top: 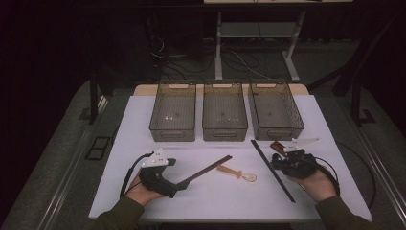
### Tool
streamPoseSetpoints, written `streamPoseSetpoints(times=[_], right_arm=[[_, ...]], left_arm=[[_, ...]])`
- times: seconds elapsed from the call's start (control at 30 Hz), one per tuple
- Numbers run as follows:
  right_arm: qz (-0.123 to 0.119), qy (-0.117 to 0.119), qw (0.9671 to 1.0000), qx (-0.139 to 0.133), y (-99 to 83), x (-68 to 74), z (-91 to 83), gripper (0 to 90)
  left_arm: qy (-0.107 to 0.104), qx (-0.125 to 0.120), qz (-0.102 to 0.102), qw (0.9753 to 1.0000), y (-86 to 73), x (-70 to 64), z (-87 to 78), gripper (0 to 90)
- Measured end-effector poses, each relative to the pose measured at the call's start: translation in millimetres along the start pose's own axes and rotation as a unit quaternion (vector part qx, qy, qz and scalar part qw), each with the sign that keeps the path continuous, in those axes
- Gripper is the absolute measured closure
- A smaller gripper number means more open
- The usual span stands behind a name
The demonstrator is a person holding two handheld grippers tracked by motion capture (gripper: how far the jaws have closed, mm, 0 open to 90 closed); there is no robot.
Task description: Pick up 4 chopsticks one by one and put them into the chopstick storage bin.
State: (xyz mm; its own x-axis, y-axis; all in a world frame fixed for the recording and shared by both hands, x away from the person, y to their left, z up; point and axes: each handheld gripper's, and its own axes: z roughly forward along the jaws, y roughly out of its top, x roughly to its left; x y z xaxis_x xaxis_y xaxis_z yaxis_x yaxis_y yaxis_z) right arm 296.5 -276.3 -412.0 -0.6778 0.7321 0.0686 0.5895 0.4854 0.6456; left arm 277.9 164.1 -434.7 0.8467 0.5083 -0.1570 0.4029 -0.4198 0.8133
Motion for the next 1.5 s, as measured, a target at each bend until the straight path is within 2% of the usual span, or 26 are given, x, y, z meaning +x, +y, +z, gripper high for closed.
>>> streamPoseSetpoints(times=[0.1,0.3,0.73,0.93,1.5], right_arm=[[0.011,-0.012,0.9999,0.003,11.6,-7.7,10.4,89.3],[0.03,-0.035,0.9988,0.014,27.8,-25.3,32.3,89.4],[0.032,-0.038,0.9982,0.034,51.3,-37.6,71.0,89.4],[0.031,-0.04,0.9979,0.039,53.1,-38.2,78.1,89.4],[0.024,-0.031,0.9985,0.038,53.9,-32.1,80.2,89.4]], left_arm=[[-0.001,-0.001,0.0,1.0,0.0,0.1,0.0,0.9],[-0.002,0.0,0.001,1.0,0.1,-0.1,0.1,0.9],[-0.005,0.0,0.0,1.0,0.0,0.1,0.7,0.9],[-0.007,0.001,0.001,1.0,0.0,0.2,0.5,0.9],[-0.008,0.001,0.002,1.0,0.1,0.0,0.8,0.9]])
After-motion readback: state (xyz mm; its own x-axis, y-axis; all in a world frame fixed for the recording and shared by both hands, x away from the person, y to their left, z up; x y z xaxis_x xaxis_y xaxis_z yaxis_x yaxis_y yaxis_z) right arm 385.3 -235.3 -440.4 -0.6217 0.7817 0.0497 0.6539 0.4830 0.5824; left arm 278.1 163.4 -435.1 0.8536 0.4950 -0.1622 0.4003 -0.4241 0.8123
